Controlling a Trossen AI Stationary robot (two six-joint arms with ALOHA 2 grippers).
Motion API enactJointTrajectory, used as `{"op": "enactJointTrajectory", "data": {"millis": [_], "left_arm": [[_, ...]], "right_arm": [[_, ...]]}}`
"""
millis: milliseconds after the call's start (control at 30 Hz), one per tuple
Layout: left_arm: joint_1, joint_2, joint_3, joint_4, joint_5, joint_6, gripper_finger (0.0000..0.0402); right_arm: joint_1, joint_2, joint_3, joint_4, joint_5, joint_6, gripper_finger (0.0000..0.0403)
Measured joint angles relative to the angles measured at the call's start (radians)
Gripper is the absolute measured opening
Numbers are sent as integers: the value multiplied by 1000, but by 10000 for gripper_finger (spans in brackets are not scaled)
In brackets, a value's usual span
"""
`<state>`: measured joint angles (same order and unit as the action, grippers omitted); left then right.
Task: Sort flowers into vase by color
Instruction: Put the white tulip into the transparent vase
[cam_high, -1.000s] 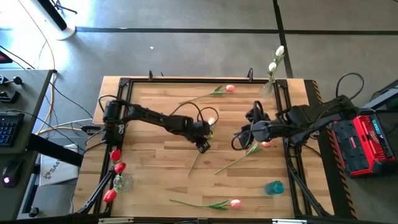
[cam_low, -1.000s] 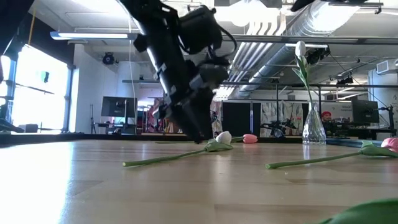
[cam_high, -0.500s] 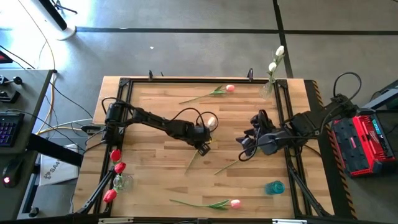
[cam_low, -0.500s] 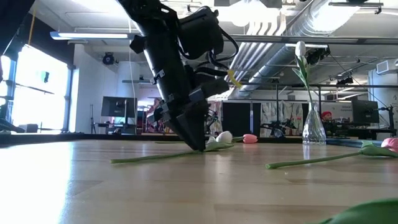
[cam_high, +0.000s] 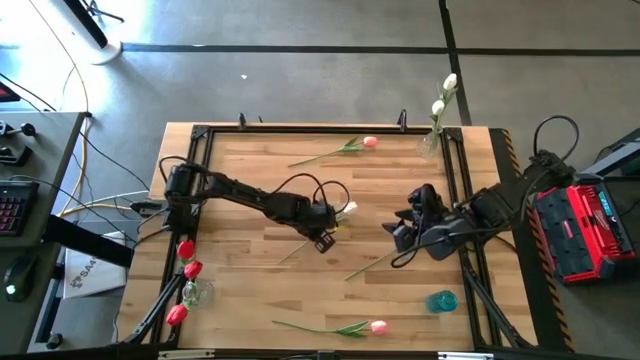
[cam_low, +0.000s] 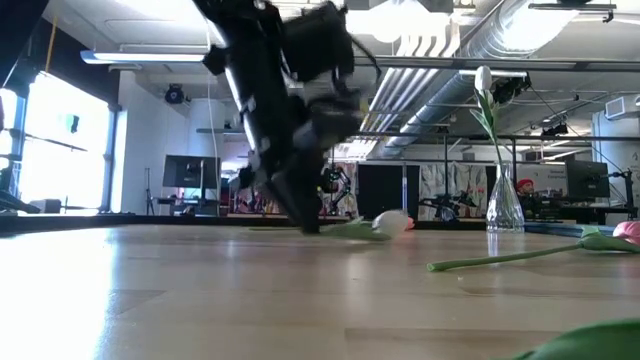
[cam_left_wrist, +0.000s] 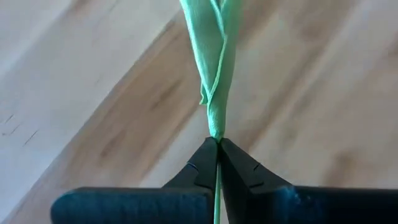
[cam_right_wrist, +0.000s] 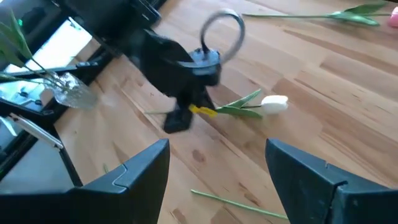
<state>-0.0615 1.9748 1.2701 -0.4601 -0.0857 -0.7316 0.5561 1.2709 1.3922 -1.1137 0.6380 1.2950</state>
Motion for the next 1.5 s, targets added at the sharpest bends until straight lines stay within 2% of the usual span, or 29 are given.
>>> {"op": "enactJointTrajectory", "data": {"millis": [200,367,567,667,867,1033,1167,1300,1500], "left_arm": [[2,-115,2,15,-11,-5,0],[1,-235,2,46,-33,-17,0],[2,-363,2,152,-58,15,0],[2,-407,4,223,-59,50,0],[-4,-444,4,362,-55,146,0],[-6,-441,4,420,-43,193,0],[-6,-442,4,422,-35,217,0],[-9,-442,4,437,-10,228,0],[-11,-442,4,442,0,239,0]], "right_arm": [[15,-2,-86,-14,3,67,254],[16,-3,-205,179,-9,81,254],[11,-4,-305,622,-19,-172,254],[-16,-10,-336,771,-19,-278,254],[-110,-33,-357,920,59,-428,254],[-199,-56,-356,1077,-21,-572,254],[-251,-56,-356,1079,-51,-561,253],[-282,-56,-356,1067,-54,-534,230],[-320,-55,-356,1065,-77,-536,146]]}}
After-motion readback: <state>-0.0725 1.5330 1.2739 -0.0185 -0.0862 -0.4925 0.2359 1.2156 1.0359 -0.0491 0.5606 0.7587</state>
